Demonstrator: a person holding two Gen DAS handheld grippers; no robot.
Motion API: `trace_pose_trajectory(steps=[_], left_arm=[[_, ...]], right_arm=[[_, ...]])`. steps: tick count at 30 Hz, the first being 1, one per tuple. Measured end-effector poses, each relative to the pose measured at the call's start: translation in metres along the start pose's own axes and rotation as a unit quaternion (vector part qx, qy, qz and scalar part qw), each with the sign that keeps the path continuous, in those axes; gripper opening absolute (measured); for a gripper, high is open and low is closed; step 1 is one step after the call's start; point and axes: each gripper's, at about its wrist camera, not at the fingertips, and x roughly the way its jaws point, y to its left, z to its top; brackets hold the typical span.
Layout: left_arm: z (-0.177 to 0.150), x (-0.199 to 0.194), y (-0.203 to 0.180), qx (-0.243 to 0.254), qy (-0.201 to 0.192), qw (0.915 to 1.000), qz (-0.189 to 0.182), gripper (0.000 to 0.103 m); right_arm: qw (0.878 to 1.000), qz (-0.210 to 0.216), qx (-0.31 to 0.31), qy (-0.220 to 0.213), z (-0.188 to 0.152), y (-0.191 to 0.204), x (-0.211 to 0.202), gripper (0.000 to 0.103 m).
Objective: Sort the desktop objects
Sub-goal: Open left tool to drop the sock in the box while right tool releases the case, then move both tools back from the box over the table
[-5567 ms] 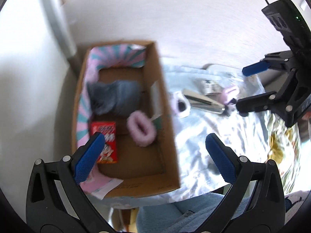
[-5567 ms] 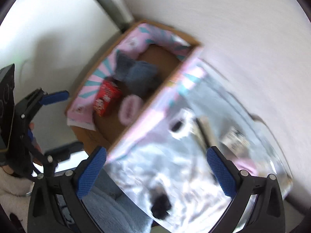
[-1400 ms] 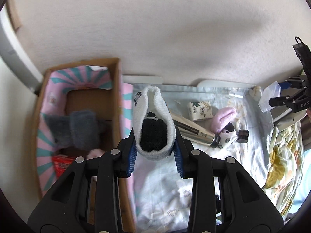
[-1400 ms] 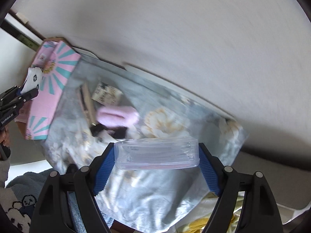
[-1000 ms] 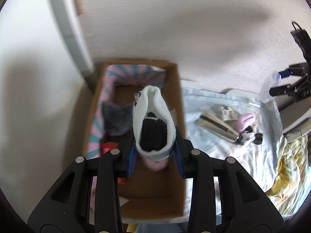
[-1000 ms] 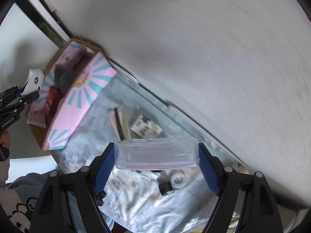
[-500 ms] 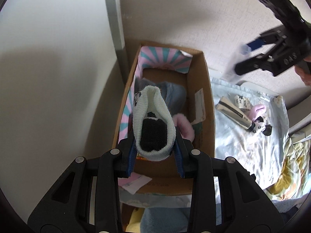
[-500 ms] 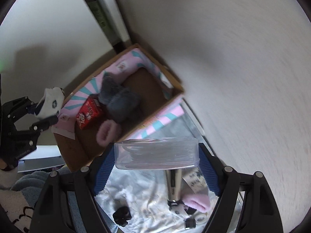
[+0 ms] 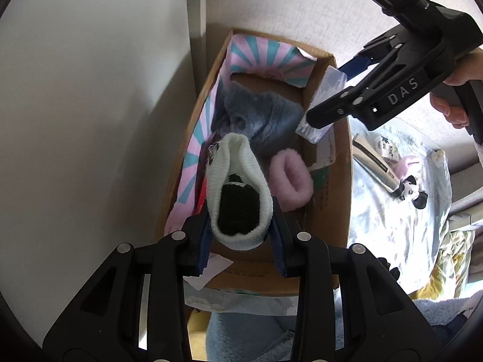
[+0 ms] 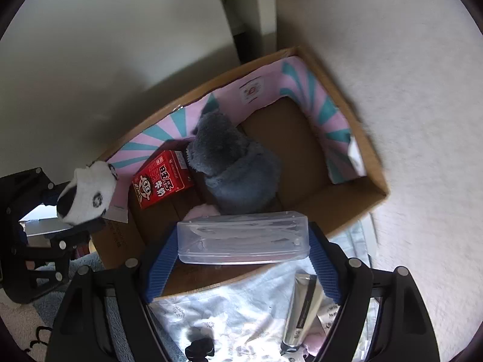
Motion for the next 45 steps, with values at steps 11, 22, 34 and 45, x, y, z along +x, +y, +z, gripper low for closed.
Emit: trace_pose_trajectory(steps=[11,22,34,45], left_arm=[[0.003,0.012,-0.009,0.013,0.019,0.9997,-0.007,0.103],[0.004,0.003,-0.008,0.014,0.006,0.9996,-0.024,0.103],[0.023,-0.008,-0.047,0.082,0.009,0.9924,-0.091,0.103],[0.024,-0.008,-0.140,0.220,0.036,0.9722,-0.073,0.103]], right_arm=[[0.998,0.052,0.001,0.033,0.012,-0.003,0.021,0.086],[0.999,0.042,0.018,-0.023,0.001,-0.012,-0.008,0.103],[0.994,0.054,0.076,-0.057,-0.065,-0.034,-0.060,0.103],[0.982,-0.056,0.160,-0.081,-0.174,-0.070,-0.126,0.103]])
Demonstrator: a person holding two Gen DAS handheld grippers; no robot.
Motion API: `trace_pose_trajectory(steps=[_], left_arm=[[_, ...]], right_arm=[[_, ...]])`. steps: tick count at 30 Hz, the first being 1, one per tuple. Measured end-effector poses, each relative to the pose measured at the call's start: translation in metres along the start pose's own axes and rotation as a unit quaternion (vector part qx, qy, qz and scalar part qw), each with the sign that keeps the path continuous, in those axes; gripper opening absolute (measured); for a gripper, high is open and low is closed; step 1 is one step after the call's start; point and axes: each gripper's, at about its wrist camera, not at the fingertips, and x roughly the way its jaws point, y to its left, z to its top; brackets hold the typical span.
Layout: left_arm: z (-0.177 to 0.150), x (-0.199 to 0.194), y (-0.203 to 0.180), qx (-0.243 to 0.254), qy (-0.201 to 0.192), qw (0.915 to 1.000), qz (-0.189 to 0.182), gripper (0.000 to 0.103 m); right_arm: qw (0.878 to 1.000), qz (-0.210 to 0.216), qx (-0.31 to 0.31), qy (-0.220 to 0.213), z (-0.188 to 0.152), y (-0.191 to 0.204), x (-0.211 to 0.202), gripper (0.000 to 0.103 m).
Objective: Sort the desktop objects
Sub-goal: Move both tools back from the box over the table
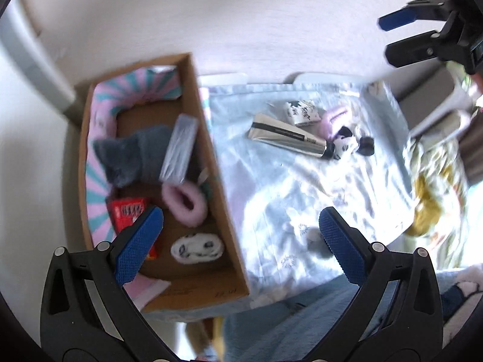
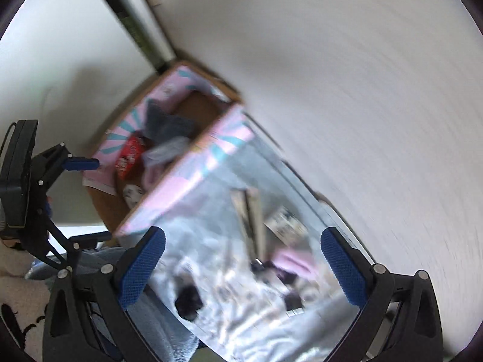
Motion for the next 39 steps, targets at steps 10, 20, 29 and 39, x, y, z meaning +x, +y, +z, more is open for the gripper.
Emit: trace_pose_trajectory(steps=[10,20,29,39], left_arm=[[0.029,0.024,-0.064,0.075,0.000,0.9967,-0.030,0.103],[0.027,0.056,-0.106,0.117,0.040,0.9905,-0.061,0.103],[-0.022,0.080,-0.143,0.125,0.072,0.9865,-0.078,0.103],[-0.073,0.105,-0.158,0.119,0.047,0.9864,-0.103,0.099]], right_arm=[[0.993,-0.042,0.107,0.006,-0.103,-0.072,-0.008,0.103],[0.984,-0.028,0.176,0.004,-0.167,-0.098,0.011,0.103],[0.982,-0.027,0.184,0.033,-0.197,-0.100,0.066,0.103],[0.986,-0.004,0.168,0.000,-0.208,-0.101,0.108,0.103]])
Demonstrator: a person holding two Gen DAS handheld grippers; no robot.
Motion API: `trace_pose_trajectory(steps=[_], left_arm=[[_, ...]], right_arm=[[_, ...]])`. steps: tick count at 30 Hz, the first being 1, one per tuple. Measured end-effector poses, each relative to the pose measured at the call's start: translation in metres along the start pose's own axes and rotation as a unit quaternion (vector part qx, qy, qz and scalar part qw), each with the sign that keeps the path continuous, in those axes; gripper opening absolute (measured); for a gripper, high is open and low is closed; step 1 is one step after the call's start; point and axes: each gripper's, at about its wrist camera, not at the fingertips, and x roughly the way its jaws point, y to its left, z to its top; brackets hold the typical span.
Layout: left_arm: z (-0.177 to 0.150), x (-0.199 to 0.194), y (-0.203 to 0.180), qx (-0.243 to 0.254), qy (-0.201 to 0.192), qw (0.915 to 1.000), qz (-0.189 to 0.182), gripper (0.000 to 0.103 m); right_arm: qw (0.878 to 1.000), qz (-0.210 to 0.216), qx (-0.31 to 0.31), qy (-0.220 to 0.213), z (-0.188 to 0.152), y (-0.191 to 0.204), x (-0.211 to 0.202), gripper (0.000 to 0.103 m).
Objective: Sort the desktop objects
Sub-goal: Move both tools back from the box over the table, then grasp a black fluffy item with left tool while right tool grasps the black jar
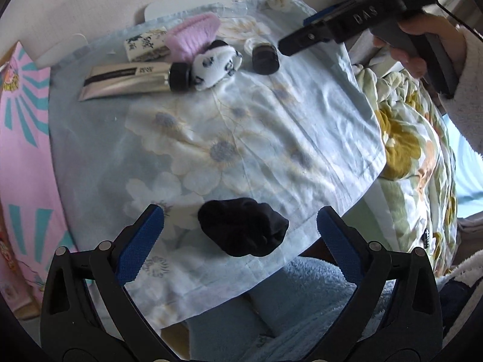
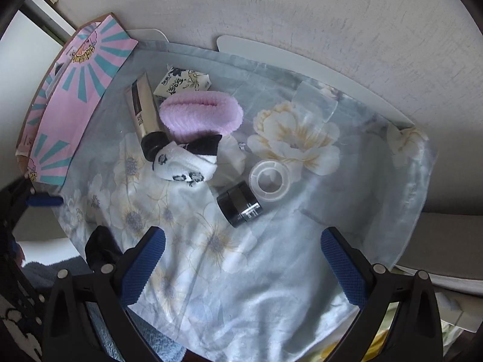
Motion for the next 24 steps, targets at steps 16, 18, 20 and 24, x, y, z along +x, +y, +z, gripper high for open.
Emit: trace_pose_trajectory(steps=[16,18,20,24], left_arm=[[-0.035,0.042,-0.013,0.028,-0.065,0.9959,0.057,0.071],[-0.037,0.044,-0.012,0.023,-0.066,0.9959,0.056,0.066],[-0.039,0.045,-0.012,0.023,-0.066,0.9962,0.052,0.061],[-0.041,0.046,-0.011,0.019,-0.065,0.9963,0.052,0.051]], right_arm=[[0.999,-0.008,-0.050,-0.008,0.006,0.012,0.033,0.081],[0.999,-0.006,-0.051,-0.004,0.008,0.012,0.037,0.077],[0.999,-0.008,-0.052,0.003,0.008,0.012,0.041,0.074],[0.998,-0.013,-0.060,0.003,0.009,0.016,0.044,0.068]])
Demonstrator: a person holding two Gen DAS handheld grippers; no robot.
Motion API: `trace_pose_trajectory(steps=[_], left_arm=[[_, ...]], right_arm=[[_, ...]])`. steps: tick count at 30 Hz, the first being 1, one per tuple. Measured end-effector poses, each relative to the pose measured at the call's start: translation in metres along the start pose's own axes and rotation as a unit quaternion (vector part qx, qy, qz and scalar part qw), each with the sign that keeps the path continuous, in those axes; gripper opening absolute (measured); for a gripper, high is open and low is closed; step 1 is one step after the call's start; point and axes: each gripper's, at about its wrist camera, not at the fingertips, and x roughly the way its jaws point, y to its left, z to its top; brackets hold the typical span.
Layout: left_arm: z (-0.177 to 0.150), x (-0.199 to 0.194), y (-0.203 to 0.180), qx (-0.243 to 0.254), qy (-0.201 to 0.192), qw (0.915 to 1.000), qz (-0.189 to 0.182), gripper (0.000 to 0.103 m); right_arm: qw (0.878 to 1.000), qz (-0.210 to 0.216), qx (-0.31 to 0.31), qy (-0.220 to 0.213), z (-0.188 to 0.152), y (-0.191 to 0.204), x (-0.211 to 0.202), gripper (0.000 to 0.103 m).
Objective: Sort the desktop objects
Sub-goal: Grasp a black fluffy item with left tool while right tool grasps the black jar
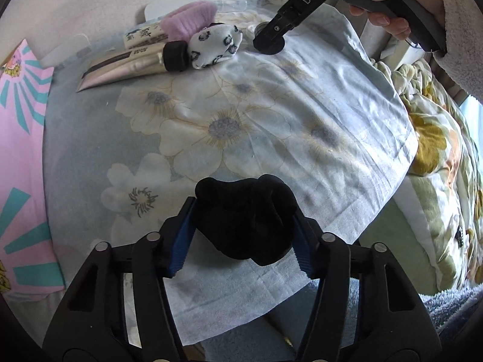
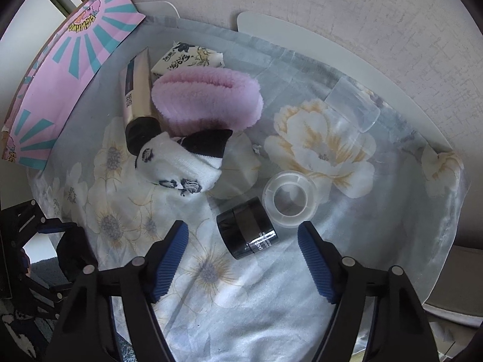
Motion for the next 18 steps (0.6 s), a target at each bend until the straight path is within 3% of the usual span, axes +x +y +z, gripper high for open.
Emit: trace_pose_trajectory(steps=[5,8,10,11,18], left_arm=[[0.000,0.000,0.004,-0.018,-0.001,0.9998,-0.008,0.036],[-0.001,0.000,0.005,-0.028,0.000,0.9995,-0.013,0.033],[-0.001,0.000,0.007,-0.040,0.001,0.9991,-0.016,0.031],[-0.001,0.000,0.009,-0.048,0.002,0.9987,-0.019,0.029],[0.004,-0.005,0.016,-0.069,0.000,0.9972,-0.027,0.022]], right_arm=[[1.000,-0.001,-0.008,0.004,0.000,0.003,0.003,0.056],[1.000,0.002,-0.005,0.007,0.000,0.003,0.003,0.050],[1.000,0.003,-0.002,0.007,0.000,0.002,0.002,0.035],[1.000,0.006,0.003,0.009,-0.001,0.001,0.002,0.033],[1.000,0.016,0.015,0.008,-0.006,-0.001,0.000,0.032]])
